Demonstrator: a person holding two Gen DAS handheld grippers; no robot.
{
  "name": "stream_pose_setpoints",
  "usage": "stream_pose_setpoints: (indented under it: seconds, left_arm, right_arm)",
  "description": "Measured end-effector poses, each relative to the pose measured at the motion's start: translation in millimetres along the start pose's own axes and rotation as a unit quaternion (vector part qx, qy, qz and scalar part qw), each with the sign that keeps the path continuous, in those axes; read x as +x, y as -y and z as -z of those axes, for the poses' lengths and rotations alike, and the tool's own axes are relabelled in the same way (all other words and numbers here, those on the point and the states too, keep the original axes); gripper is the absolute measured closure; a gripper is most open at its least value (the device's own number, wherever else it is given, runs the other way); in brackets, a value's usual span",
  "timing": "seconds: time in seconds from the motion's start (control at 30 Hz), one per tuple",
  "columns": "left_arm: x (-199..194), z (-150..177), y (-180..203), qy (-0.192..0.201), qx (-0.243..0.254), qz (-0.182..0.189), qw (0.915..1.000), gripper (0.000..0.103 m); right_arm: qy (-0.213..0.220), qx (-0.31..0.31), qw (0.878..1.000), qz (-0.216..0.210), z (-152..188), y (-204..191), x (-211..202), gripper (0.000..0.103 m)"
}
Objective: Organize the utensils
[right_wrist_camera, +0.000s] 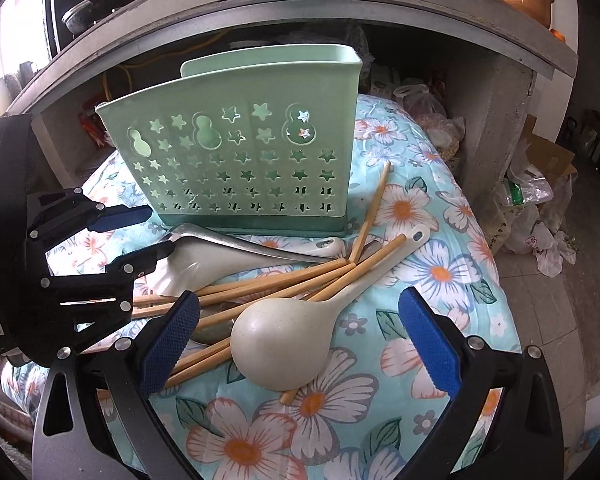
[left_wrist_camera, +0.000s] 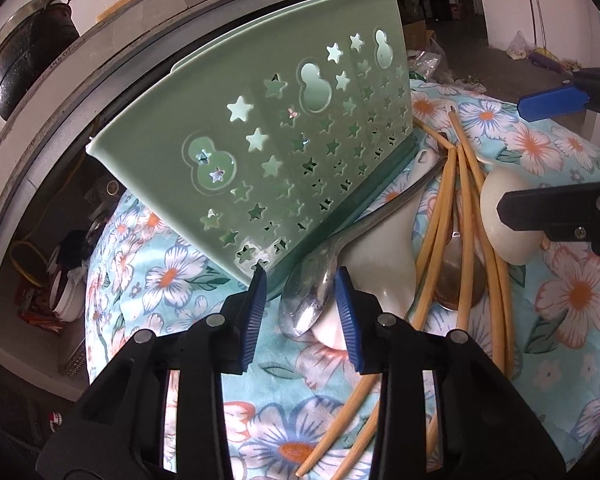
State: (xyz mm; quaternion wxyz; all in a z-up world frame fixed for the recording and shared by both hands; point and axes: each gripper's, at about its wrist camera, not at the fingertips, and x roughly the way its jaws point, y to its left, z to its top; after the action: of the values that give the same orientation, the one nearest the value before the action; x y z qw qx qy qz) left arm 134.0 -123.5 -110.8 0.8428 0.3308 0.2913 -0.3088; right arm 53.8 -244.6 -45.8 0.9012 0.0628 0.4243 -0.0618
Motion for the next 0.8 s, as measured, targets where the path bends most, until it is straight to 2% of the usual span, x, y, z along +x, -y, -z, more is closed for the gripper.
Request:
stream_pose_setpoints:
  seconds: [0.17,0.3,0.5,0.8]
  left_arm:
    - [-5,7,1,0.013,0.01,-0.037,0.9992,0.082]
    - [-7,15,-1,0.005,0.007,-0.048,0.9988,0.085]
    - [0,26,-11,-0.017,0.004,-0.05,0.9986,0.086]
    - [16,36,-17,-0.034,0.017,-0.025,0.999,0.093]
  right_arm:
    - [0.0,0.001,1.0,0.0,0,0,0,0.006]
    - [0.0,0.002,1.0,0.0,1,0,0,0.006]
    - [0.001,0.003,1.0,-0.001,2,-1,-1,0.006]
    - [0.005,0.006,1.0,0.0,1,-1,-4,0.006]
